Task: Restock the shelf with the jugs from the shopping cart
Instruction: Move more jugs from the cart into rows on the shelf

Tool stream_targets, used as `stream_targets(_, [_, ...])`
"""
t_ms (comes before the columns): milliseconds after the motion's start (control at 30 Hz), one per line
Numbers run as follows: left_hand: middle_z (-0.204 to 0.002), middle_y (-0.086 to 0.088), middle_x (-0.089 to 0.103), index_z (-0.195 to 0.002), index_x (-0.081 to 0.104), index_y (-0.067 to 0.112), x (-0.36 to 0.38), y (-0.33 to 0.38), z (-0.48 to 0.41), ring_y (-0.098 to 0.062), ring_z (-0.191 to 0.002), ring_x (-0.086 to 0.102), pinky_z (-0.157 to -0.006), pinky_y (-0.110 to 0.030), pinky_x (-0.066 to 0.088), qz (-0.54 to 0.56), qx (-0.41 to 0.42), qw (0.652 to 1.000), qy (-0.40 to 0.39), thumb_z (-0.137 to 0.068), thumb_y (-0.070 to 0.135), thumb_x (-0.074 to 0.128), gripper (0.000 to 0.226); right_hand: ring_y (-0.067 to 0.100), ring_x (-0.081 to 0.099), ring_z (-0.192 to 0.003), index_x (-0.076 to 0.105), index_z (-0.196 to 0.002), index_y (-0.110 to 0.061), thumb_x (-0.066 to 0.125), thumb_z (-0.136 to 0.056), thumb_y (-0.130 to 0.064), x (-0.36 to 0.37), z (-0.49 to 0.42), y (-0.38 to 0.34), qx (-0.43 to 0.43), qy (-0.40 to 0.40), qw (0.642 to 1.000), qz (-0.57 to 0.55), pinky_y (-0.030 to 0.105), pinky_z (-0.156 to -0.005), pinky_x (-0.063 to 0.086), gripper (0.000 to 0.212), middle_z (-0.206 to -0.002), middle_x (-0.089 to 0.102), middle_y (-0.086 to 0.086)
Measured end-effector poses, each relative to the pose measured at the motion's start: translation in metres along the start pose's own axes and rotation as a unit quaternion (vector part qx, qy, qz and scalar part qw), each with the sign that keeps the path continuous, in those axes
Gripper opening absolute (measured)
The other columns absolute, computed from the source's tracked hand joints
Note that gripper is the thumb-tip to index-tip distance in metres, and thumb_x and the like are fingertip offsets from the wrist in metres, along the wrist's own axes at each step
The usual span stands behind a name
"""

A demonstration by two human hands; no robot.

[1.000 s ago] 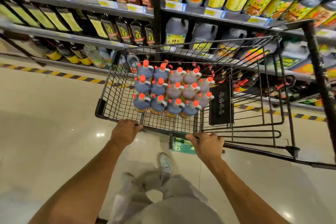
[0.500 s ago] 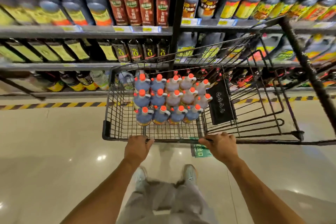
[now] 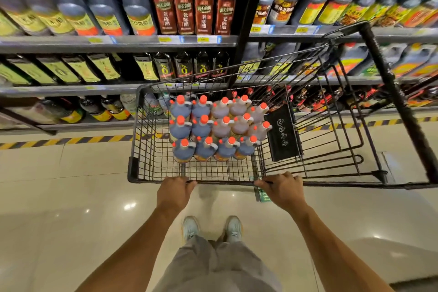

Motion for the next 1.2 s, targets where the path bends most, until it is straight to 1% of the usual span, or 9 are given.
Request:
stream_targets(300, [-0.094, 0.003, 0.076, -0.104, 0.075, 0.03, -0.008, -0.004, -0.025, -0.019, -0.092, 0.069, -0.081, -0.033, 0.055, -0.014, 0.036, 0.999, -0.034, -0.077, 0.075, 0.025, 0.072, 0.022, 0.054, -0.125, 0.069, -0.12, -0.044, 0.043, -0.092, -0.074, 0.001, -0.012, 0.0, 0.031, -0.036, 0.998, -0.048, 0.044, -0.106, 0.035, 0.048, -0.128, 0.068, -0.009])
stream_targets(367, [-0.093, 0.003, 0.076, -0.102, 0.074, 0.03, -0.009, -0.009, -0.039, -0.021, -0.092, 0.07, -0.079, -0.033, 0.055, 0.013, 0.014, 0.998, -0.062, -0.082, 0.069, 0.036, 0.057, 0.023, 0.056, -0.125, 0.066, -0.123, -0.044, 0.046, -0.092, -0.072, 0.001, -0.024, -0.005, 0.034, -0.081, 0.993, -0.075, 0.045, -0.108, 0.034, 0.047, -0.129, 0.068, -0.011])
stream_targets(467, [-0.096, 0.0, 0.074, -0.102, 0.071, 0.026, -0.015, -0.016, -0.059, -0.024, -0.093, 0.068, -0.075, -0.033, 0.054, 0.016, -0.01, 0.996, -0.083, -0.094, 0.038, 0.054, 0.023, 0.025, 0.063, -0.121, 0.065, -0.131, -0.029, 0.059, -0.089, -0.067, -0.005, -0.057, -0.027, 0.009, -0.102, 0.981, -0.165, 0.041, -0.105, 0.047, 0.057, -0.132, 0.068, -0.002])
stream_targets(600, [-0.105, -0.008, 0.071, -0.109, 0.067, 0.017, -0.016, -0.039, -0.087, -0.031, -0.097, 0.065, -0.075, -0.035, 0.051, -0.005, -0.039, 0.997, -0.068, -0.095, 0.026, 0.054, 0.021, 0.03, 0.064, -0.119, 0.06, -0.137, -0.02, 0.066, -0.092, -0.053, -0.01, -0.112, -0.093, -0.113, -0.084, 0.978, -0.152, 0.041, -0.094, 0.053, 0.056, -0.131, 0.068, 0.005])
stream_targets(700, [-0.107, -0.009, 0.069, -0.119, 0.062, 0.015, -0.015, -0.053, -0.105, -0.033, -0.1, 0.065, -0.081, -0.038, 0.053, 0.033, -0.068, 0.995, -0.071, -0.095, 0.026, 0.056, 0.027, 0.033, 0.063, -0.117, 0.056, -0.14, -0.018, 0.061, -0.097, -0.046, 0.0, -0.145, -0.152, -0.193, -0.094, 0.968, -0.134, 0.045, -0.092, 0.054, 0.052, -0.128, 0.067, 0.009])
stream_targets(800, [-0.113, -0.009, 0.067, -0.129, 0.058, 0.014, -0.014, -0.06, -0.117, -0.032, -0.103, 0.065, -0.088, -0.041, 0.053, 0.094, -0.108, 0.987, -0.078, -0.092, 0.022, 0.061, 0.038, 0.033, 0.063, -0.116, 0.054, -0.14, -0.015, 0.07, -0.091, -0.031, 0.014, -0.171, -0.206, -0.24, -0.093, 0.956, -0.14, 0.047, -0.089, 0.055, 0.054, -0.128, 0.065, 0.011])
stream_targets(967, [-0.115, -0.011, 0.065, -0.129, 0.057, 0.007, -0.01, -0.066, -0.129, -0.031, -0.102, 0.065, -0.087, -0.043, 0.053, 0.151, -0.108, 0.98, -0.078, -0.079, 0.029, 0.06, 0.054, 0.037, 0.061, -0.119, 0.052, -0.139, -0.012, 0.061, -0.093, -0.012, 0.03, -0.195, -0.247, -0.227, -0.097, 0.961, -0.128, 0.044, -0.091, 0.052, 0.047, -0.134, 0.062, 0.013])
stream_targets(1067, [-0.115, 0.003, 0.057, -0.136, 0.052, 0.008, -0.005, -0.072, -0.137, -0.023, -0.104, 0.06, -0.088, -0.03, 0.048, 0.2, -0.115, 0.968, -0.1, -0.073, 0.034, 0.059, 0.068, 0.034, 0.062, -0.119, 0.057, -0.139, -0.012, 0.058, -0.1, -0.018, 0.03, -0.203, -0.255, -0.222, -0.098, 0.958, -0.15, 0.038, -0.089, 0.043, 0.039, -0.131, 0.066, 0.013])
stream_targets(1200, [-0.136, 0.009, 0.051, -0.147, 0.041, 0.018, 0.006, -0.088, -0.144, -0.011, -0.123, 0.051, -0.101, -0.021, 0.038, 0.262, -0.111, 0.95, -0.126, -0.072, 0.034, 0.075, 0.084, 0.03, 0.068, -0.105, 0.068, -0.122, -0.006, 0.069, -0.094, -0.011, 0.017, -0.208, -0.253, -0.202, -0.088, 0.912, -0.347, 0.038, -0.089, 0.052, 0.029, -0.114, 0.073, 0.013])
Point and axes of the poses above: each hand's wrist, its own z-axis away from the middle knuckle, its own x-axis out of the palm, y = z × x, the point moved 5 cm from there along -z, towards the middle knuckle
